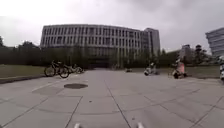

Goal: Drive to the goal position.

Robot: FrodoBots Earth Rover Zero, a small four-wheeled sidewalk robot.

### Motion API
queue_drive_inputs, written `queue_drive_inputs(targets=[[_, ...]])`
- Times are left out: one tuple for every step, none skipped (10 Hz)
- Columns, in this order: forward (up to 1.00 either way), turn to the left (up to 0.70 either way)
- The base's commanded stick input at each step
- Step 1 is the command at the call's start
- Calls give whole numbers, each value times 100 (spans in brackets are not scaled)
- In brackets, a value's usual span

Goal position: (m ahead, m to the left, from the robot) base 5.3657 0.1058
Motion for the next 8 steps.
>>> queue_drive_inputs(targets=[[50,0],[50,0],[50,0],[50,0],[50,0],[50,0],[50,0],[50,0]])
